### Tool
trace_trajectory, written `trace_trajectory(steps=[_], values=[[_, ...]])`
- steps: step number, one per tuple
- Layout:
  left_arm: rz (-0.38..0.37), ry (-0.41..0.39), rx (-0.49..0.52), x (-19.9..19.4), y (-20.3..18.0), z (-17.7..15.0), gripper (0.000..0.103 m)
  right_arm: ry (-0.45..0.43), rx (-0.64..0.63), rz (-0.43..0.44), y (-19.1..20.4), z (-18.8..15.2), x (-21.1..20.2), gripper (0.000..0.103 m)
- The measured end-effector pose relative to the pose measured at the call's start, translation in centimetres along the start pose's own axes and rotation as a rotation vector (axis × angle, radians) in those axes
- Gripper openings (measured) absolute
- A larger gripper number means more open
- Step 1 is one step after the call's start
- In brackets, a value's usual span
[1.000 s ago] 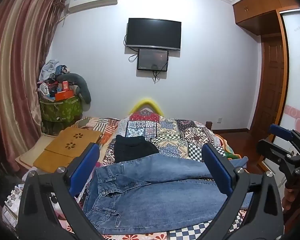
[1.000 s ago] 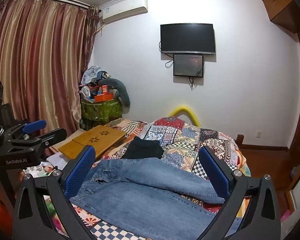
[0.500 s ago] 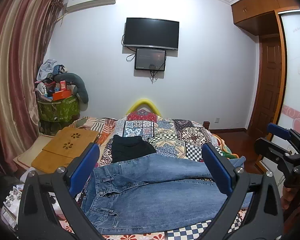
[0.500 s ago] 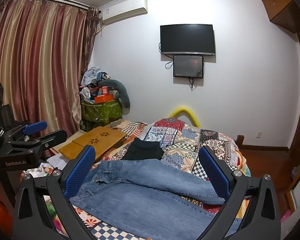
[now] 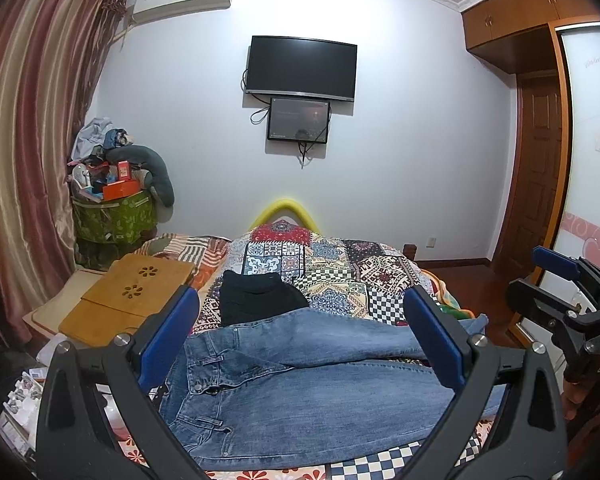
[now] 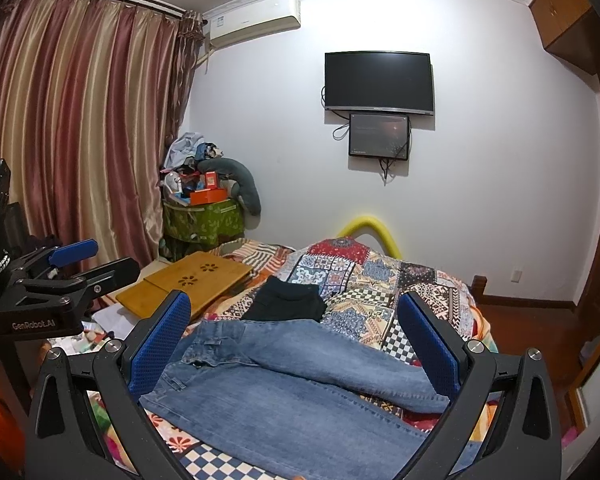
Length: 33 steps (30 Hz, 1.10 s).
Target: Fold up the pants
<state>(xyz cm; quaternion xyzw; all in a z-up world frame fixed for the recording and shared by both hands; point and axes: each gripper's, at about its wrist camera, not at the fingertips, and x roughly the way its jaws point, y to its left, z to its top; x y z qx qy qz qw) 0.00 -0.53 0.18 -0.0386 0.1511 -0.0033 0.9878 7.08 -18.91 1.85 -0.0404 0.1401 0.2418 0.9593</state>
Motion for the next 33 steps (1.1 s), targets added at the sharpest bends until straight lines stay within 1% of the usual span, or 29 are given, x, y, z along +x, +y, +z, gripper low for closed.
trace_trajectory(steps=[12,33], values=[[0.011,-0.012,0.003,-0.07,-0.28,0.0,0.103,0.002,0.001,0.0,0.05,-0.05,-0.05,0.103],[0.0,0.0,-0.009,0.11,0.11,-0.13,0.103,0.012,0.003,-0.002,-0.87,-0.2,-0.15,0.103]])
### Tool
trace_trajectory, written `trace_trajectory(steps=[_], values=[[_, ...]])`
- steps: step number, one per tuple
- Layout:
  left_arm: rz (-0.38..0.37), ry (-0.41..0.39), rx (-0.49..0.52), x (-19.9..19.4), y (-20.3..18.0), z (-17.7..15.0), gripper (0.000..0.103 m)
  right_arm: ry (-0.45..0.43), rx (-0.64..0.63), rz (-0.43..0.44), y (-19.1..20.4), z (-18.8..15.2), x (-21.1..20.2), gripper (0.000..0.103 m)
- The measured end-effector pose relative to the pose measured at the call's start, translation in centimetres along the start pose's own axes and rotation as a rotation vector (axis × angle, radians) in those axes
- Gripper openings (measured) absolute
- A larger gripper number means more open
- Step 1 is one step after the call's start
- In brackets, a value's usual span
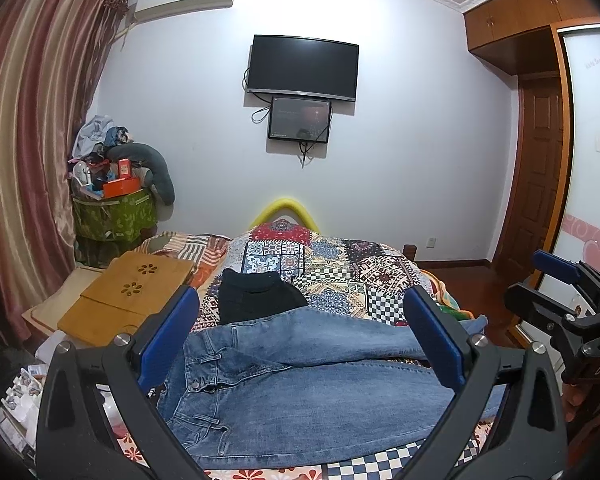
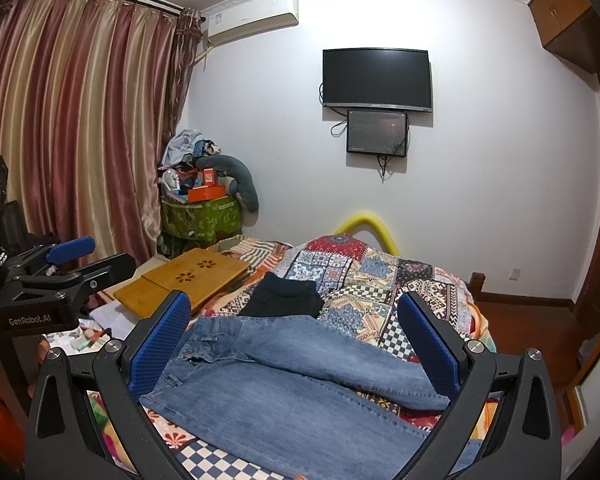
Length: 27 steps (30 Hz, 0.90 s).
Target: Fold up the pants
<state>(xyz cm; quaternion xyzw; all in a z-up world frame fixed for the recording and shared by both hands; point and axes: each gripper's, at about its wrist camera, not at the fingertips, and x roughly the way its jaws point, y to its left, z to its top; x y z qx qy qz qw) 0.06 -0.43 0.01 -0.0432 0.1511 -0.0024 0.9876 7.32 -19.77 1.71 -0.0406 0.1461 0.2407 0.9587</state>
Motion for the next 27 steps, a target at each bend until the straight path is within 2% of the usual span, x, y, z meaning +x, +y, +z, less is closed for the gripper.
trace_trajectory(steps=[19,23,27], values=[[-0.003,0.02,0.0,0.7,0.1,-0.3,0.103,0.016,0.006,-0.012,-0.6,-0.2,0.7,0.103],[-0.005,0.037,0.015,2.7,-0.3,-0.1,0.103,0.026,0.013,-0.039,-1.3,-0.4,1.4,0.103],[-0.028,0.076,0.029,5.9,-0.4,-0.2,0.103,0.068,0.036,-0.089,-3.6,-1.3,2.9,0.103]])
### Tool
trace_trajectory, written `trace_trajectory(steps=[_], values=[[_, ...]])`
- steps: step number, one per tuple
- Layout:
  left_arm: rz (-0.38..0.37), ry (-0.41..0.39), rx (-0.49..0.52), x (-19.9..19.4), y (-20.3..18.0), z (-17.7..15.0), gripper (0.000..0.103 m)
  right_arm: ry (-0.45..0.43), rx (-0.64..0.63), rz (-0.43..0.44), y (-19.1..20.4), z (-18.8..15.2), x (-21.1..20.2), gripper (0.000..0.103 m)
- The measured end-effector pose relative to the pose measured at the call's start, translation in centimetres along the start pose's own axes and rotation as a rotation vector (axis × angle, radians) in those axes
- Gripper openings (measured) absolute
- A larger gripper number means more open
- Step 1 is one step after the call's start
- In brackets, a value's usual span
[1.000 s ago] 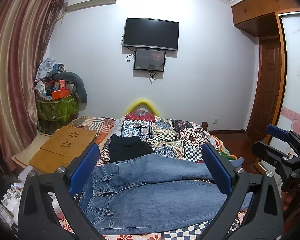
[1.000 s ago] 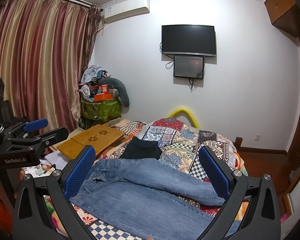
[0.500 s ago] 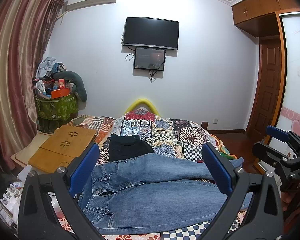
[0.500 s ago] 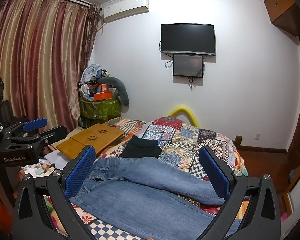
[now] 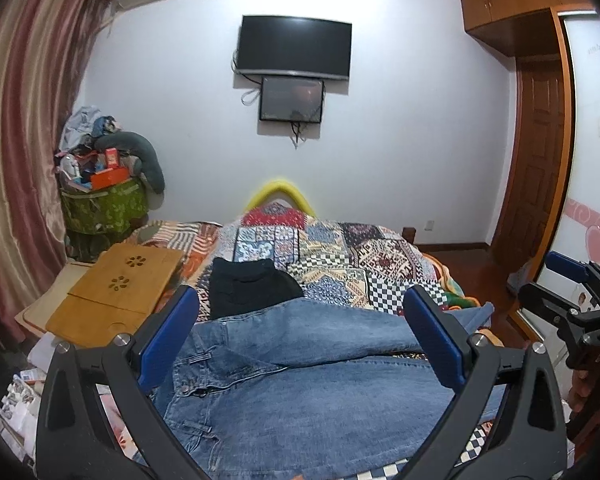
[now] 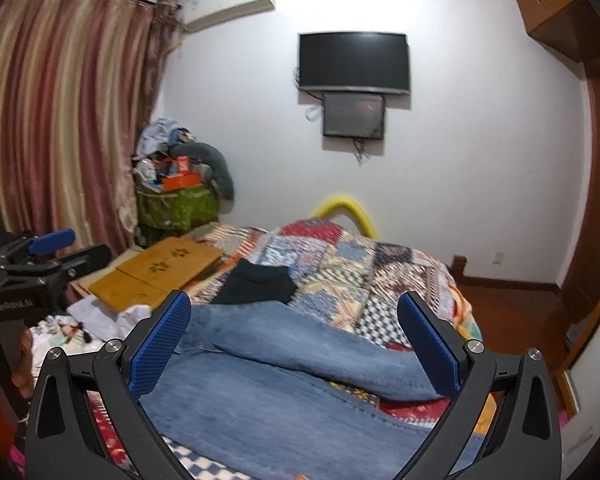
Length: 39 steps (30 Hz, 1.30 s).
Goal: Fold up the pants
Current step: 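Lower both grippers onto the jeans waistband and close on it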
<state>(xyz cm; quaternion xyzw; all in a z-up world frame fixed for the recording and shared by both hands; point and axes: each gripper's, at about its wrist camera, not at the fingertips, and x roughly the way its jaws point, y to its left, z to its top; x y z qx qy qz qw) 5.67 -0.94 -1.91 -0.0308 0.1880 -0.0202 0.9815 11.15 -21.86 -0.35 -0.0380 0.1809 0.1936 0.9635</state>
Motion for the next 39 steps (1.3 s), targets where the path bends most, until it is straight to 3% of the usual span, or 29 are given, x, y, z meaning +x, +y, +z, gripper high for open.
trace_trajectory(steps=[5,11,14,16,20,27,31,34,36,39], values=[[0.026,0.05,0.046,5.2,0.4,-0.1,0.103,0.105,0.07,-0.028,-4.0,-1.4,3.4,0.103],[0.092,0.179,0.047,13.9,2.9,-1.0,0.103,0.217,0.124,-0.055,-8.5,-3.2,8.3,0.103],[0.11,0.261,0.031,18.6,5.1,-1.8,0.101,0.271,0.125,-0.064,-10.1,-3.9,11.0,0.102],[0.132,0.337,0.008,22.2,7.4,-2.7,0.091,0.311,0.108,-0.055,-10.5,-4.4,13.1,0.1],[0.171,0.453,-0.053,27.2,12.3,-4.6,0.087,0.371,0.074,-0.03,-11.0,-5.0,17.2,0.098],[0.261,0.613,-0.126,33.9,20.5,-8.3,0.087,0.46,0.053,0.094,-10.7,-5.5,24.8,0.098],[0.271,0.707,-0.171,36.5,24.0,-11.1,0.085,0.541,0.015,0.17,-9.1,-6.2,29.3,0.098],[0.24,0.768,-0.212,38.2,25.6,-12.9,0.081,0.585,-0.013,0.222,-7.6,-6.8,32.4,0.098],[0.172,0.818,-0.27,39.1,26.2,-14.3,0.079,0.616,-0.027,0.26,-6.8,-7.0,34.2,0.098],[0.143,0.832,-0.293,39.5,26.3,-15.0,0.079,0.66,-0.032,0.339,-5.3,-7.4,36.7,0.098]])
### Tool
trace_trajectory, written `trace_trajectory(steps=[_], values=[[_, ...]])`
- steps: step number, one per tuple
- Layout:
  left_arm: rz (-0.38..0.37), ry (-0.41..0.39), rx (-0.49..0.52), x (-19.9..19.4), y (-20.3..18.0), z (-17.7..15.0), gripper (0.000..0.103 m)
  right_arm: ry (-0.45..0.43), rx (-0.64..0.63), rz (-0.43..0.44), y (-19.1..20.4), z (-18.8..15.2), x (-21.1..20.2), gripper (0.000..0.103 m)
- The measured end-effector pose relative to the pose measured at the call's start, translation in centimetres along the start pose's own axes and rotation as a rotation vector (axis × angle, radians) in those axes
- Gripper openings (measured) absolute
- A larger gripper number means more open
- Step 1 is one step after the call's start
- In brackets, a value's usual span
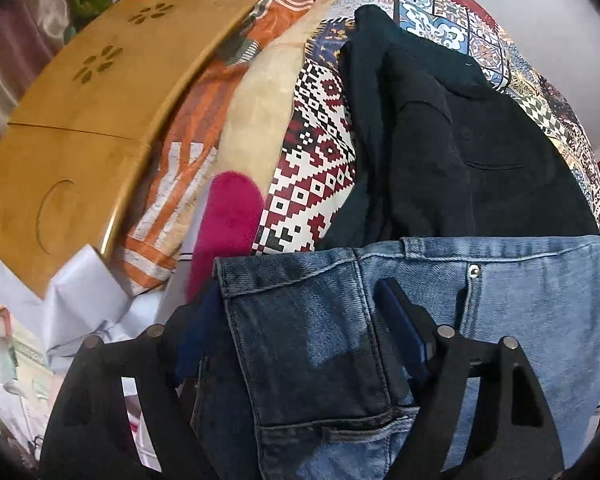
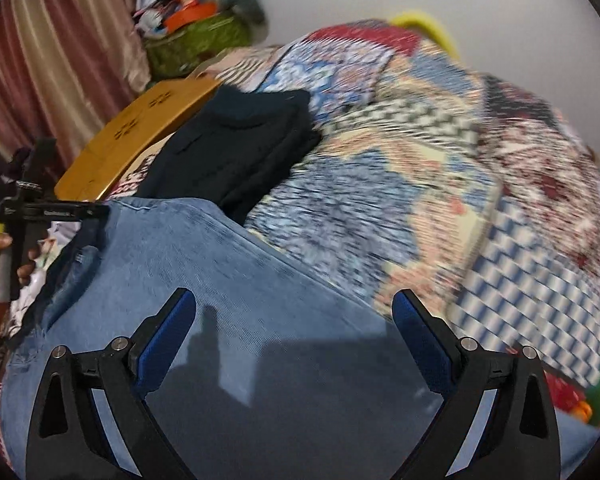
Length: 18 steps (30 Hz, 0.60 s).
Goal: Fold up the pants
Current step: 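Lower both grippers onto the jeans waistband and close on it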
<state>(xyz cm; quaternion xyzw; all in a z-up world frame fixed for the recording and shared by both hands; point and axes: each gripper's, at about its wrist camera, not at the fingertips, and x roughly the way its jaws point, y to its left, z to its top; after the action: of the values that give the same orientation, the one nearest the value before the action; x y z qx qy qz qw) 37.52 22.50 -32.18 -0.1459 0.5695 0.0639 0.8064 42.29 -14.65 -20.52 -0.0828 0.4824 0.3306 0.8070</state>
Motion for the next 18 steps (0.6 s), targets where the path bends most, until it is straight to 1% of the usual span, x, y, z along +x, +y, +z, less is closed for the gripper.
trace_trajectory(steps=[1,2,3,4,6,8,10,12,14,18], values=[[-0.002,-0.001,0.004,-0.2,-0.1,-0.1,0.078,0.009,-0.006,0.023,0.2,0.2,0.5,0.096],[0.0,-0.005,0.011,-0.5,-0.2,-0.2,0.077,0.022,-0.014,0.044,0.3,0.4,1.0,0.092],[0.005,-0.011,0.026,-0.7,-0.4,-0.2,0.072,0.043,-0.024,0.068,0.5,0.6,1.7,0.089],[0.005,-0.014,0.036,-0.8,-0.4,-0.2,0.069,0.061,-0.029,0.085,0.6,0.9,2.2,0.084],[0.001,-0.025,0.067,-1.5,-0.5,-0.4,0.065,0.074,-0.017,0.125,0.4,1.0,2.7,0.083],[-0.011,-0.028,0.088,-1.8,-0.6,-0.5,0.062,0.082,-0.003,0.163,-0.1,0.9,2.8,0.077],[-0.026,-0.033,0.112,-1.9,-0.5,-0.7,0.056,0.094,0.016,0.191,-0.4,0.8,2.8,0.073],[-0.03,-0.031,0.132,-1.8,-0.6,-0.9,0.055,0.093,0.019,0.203,-0.6,0.4,2.6,0.068],[-0.043,-0.028,0.125,-1.9,-0.4,-0.9,0.055,0.094,0.005,0.209,-0.7,0.1,2.2,0.062],[-0.114,-0.004,0.056,-2.0,1.1,-0.7,0.055,0.096,-0.033,0.194,-0.8,-0.1,1.8,0.06]])
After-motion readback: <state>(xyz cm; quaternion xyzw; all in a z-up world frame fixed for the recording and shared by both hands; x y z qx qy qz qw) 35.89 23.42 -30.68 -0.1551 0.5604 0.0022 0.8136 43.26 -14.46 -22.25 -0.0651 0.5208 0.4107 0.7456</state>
